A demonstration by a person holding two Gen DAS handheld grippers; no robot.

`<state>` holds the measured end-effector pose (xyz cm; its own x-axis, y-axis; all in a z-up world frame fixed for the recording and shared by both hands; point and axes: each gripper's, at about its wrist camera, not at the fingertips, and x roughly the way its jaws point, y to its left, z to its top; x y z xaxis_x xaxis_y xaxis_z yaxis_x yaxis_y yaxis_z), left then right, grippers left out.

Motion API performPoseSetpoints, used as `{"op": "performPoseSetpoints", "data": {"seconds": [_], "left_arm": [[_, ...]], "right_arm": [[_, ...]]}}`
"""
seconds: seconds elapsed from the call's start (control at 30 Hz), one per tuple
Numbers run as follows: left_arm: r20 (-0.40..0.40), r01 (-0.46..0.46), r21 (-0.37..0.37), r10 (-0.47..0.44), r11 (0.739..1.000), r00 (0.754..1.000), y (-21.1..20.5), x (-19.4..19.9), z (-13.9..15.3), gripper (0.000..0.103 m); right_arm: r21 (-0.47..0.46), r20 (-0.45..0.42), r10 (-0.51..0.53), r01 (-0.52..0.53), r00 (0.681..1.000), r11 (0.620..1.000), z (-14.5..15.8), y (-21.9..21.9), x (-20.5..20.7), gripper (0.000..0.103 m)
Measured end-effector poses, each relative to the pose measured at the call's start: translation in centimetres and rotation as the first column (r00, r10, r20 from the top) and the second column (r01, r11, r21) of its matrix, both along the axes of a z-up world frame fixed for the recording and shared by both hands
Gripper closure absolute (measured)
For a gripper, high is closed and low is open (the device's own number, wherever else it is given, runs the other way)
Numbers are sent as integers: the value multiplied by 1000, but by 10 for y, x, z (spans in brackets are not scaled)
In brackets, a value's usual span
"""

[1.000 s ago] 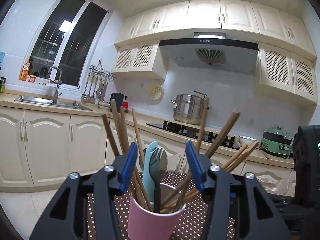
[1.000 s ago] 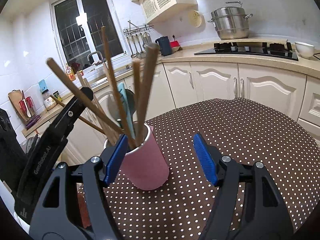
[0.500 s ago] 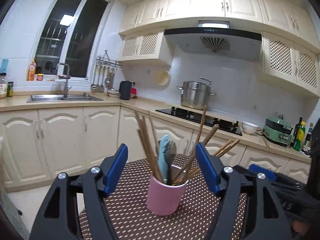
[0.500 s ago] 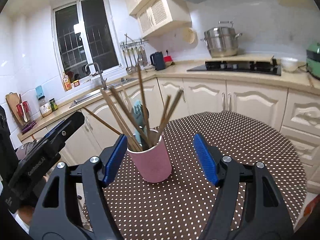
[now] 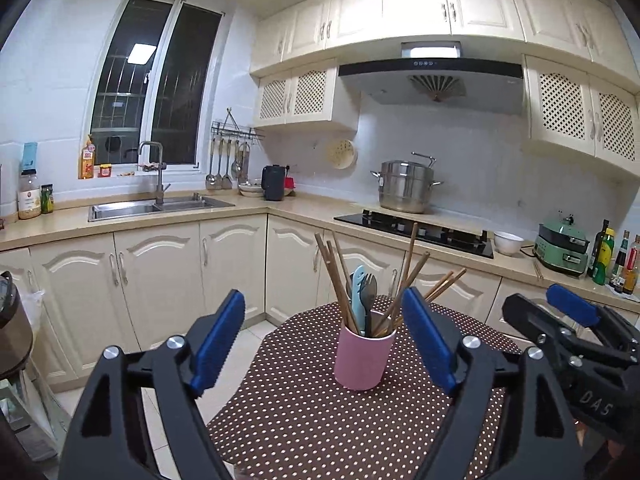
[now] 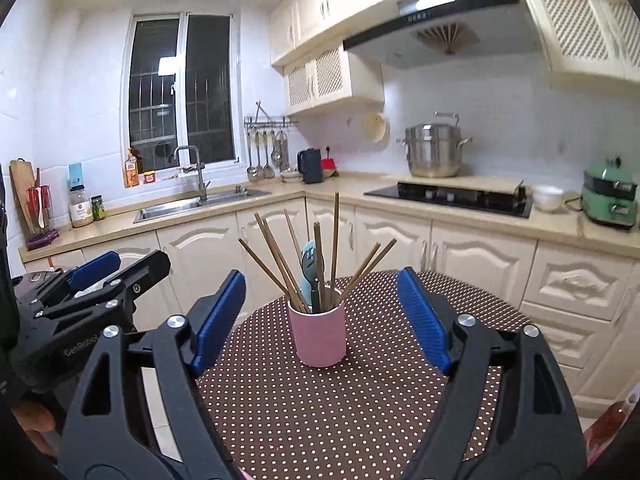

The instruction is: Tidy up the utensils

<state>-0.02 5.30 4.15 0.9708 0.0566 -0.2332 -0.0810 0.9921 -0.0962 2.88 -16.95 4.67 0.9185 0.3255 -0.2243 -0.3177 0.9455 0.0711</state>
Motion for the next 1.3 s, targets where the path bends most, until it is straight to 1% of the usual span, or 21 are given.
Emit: {"op": "performPoseSetpoints", "data": {"seconds": [0.17, 0.23, 0.33, 0.47, 0.67, 0.87, 1.3], "left_arm": [[42, -3, 5, 3, 1000, 999, 5, -24, 6, 24], [50, 12, 6, -13, 1000, 999, 6, -31, 9, 23], [60, 25, 13, -26, 1000, 998, 8, -38, 12, 22], [83, 20, 45, -23, 999, 996, 9, -45, 15, 15], [109, 25, 25, -28, 999, 994, 16, -52, 18, 13], [129, 7, 67, -15, 998, 992, 12, -57, 20, 12], [147, 9, 88, -22, 996, 989, 5, -59, 22, 12]], "right_arm": [[-10, 32, -24, 24, 999, 1000, 6, 5, -25, 19], [-27, 44, -43, 45, 998, 999, 9, 8, -32, 16], [-27, 55, -52, 54, 997, 998, 12, 11, -38, 15], [-36, 90, -71, 74, 993, 997, 14, 17, -49, 13], [-49, 110, -90, 96, 990, 994, 14, 21, -57, 13], [-54, 133, -100, 108, 986, 993, 17, 20, -63, 12], [-51, 144, -99, 108, 985, 993, 17, 18, -63, 12]]}}
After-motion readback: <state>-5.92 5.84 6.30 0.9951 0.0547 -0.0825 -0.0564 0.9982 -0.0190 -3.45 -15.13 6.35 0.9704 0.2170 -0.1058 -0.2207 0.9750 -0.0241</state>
